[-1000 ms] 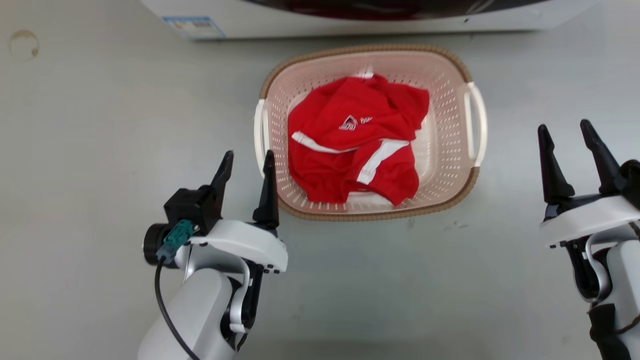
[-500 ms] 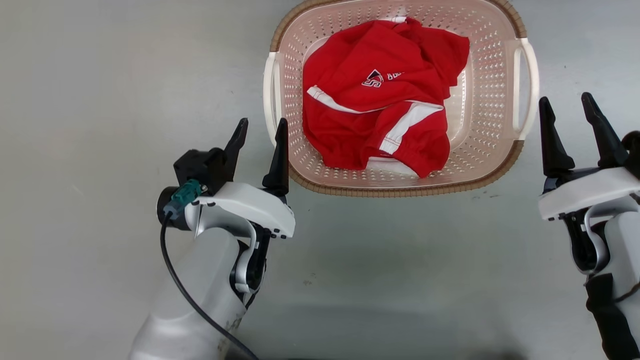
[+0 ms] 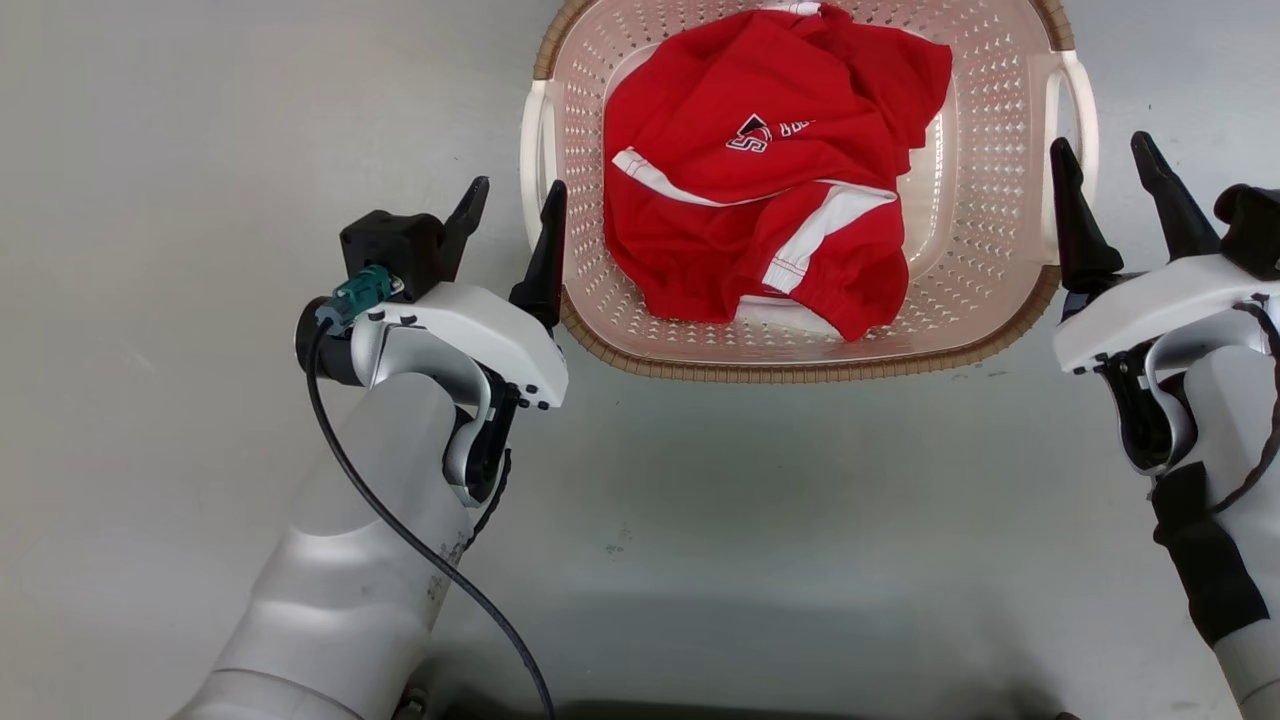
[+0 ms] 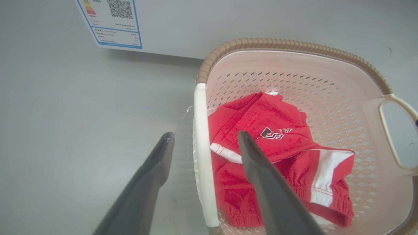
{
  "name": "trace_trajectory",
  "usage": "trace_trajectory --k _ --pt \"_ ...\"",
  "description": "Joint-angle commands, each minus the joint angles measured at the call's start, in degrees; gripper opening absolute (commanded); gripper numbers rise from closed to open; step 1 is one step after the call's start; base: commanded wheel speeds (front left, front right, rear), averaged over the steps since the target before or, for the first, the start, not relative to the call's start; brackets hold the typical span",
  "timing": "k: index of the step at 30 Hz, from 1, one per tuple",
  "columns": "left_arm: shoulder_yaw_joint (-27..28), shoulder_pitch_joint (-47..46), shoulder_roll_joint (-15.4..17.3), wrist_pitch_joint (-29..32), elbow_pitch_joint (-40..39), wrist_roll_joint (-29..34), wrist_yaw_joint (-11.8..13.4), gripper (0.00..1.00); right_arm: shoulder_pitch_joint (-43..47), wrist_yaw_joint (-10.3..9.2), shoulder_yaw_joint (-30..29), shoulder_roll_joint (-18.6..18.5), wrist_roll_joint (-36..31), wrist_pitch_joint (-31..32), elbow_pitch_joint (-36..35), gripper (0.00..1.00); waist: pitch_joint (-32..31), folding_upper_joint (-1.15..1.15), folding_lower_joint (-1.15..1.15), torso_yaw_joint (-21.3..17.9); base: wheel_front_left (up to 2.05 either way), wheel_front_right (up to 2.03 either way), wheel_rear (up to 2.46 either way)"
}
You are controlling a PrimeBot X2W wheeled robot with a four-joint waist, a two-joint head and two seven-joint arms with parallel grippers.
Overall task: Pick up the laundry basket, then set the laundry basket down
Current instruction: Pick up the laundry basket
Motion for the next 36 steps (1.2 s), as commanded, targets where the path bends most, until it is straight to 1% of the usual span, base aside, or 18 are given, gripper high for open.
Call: trace_trajectory --k 1,9,14,19,24,34,35,36 --pt "1.46 -0.14 1.44 -0.50 0.98 0.73 -0.63 1.00 0.34 0.25 1.67 0.17 0.91 -0.73 0.74 1.00 0.48 0.00 0.00 -0.13 0.00 0.00 0.00" --pt "2.34 -4.84 1.36 -0.51 8.71 1.42 -3.42 1.00 -4.98 0.25 5.68 0.17 3.36 -0.76 7.04 1.00 2.53 0.00 0.00 -0.61 0.00 0.00 0.00" --pt "2.48 -6.56 1.36 -0.51 13.45 0.96 -4.49 1.00 -7.95 0.25 9.94 0.17 6.24 -0.77 10.43 1.00 3.14 0.00 0.00 -1.07 0.00 0.00 0.00" --pt "2.48 -7.93 1.35 -0.51 16.79 0.43 -5.08 1.00 -10.21 0.25 14.27 0.17 10.40 -0.77 12.75 1.00 3.73 0.00 0.00 -1.50 0.00 0.00 0.00" --pt "1.65 -8.85 1.35 -0.51 19.28 -0.17 -5.39 1.00 -11.75 0.25 16.99 0.17 14.31 -0.77 14.30 1.00 4.27 0.00 0.00 -1.89 0.00 0.00 0.00" --pt "1.73 -9.99 1.35 -0.51 20.07 -0.60 -5.60 1.00 -13.04 0.25 19.41 0.17 16.70 -0.77 14.39 1.00 4.58 0.00 0.00 -2.22 0.00 0.00 0.00" --pt "1.79 -10.04 1.35 -0.51 20.20 -0.64 -5.62 0.48 -13.12 0.25 19.78 0.17 16.71 -0.77 14.17 0.99 4.55 0.00 0.00 -2.24 0.00 0.00 0.00" --pt "1.82 -10.21 1.35 -0.51 20.09 -0.56 -5.63 0.00 -13.14 0.25 20.10 0.17 16.95 -0.77 13.97 0.56 4.54 0.00 0.00 -2.24 0.00 0.00 0.00"
